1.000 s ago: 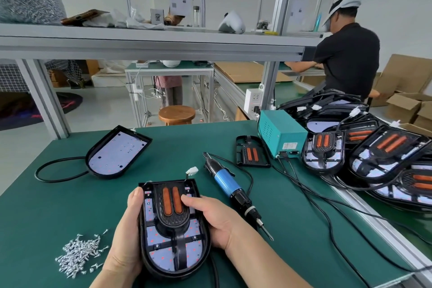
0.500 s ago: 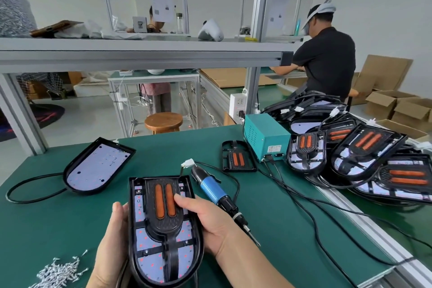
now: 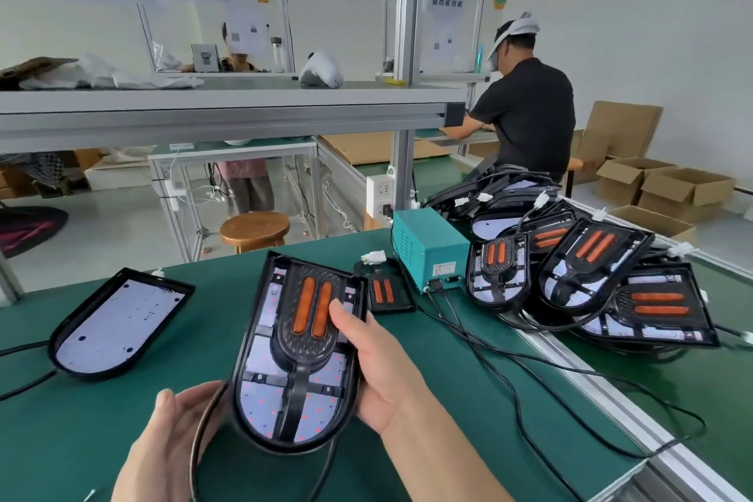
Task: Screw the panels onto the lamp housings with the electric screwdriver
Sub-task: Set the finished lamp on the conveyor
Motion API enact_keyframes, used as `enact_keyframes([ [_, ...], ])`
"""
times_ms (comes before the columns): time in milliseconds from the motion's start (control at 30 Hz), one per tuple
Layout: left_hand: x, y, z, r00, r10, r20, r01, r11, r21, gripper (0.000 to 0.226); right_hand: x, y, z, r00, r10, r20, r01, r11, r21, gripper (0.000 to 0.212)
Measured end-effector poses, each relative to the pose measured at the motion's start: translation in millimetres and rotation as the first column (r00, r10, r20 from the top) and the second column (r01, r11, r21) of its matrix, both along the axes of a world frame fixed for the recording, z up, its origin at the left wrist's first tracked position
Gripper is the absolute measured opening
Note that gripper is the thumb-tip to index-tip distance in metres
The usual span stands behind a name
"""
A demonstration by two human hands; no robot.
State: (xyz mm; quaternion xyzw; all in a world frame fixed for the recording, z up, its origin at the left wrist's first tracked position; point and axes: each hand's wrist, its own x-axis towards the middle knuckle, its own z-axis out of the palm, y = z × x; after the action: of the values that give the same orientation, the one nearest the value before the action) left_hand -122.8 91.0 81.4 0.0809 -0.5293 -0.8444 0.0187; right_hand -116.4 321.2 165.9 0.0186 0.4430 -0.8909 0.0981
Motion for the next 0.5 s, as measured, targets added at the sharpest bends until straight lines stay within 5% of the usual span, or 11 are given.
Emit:
enact_keyframes([
  [300, -1.6, -4.1, 2.2, 0.996, -0.078, -0.031, 0.077, 0.996, -0.045, 0.052, -6.3, 80.4, 40.8, 0.961, -0.268, -0.061, 0.269, 0.963, 0.009, 0.061],
  [500, -2.0, -2.7, 1.5, 0.996, -0.080, -0.034, 0.078, 0.995, -0.063, 0.051, -22.8, 156.3, 46.4, 0.833, -0.549, -0.064, 0.551, 0.834, 0.023, 0.042],
])
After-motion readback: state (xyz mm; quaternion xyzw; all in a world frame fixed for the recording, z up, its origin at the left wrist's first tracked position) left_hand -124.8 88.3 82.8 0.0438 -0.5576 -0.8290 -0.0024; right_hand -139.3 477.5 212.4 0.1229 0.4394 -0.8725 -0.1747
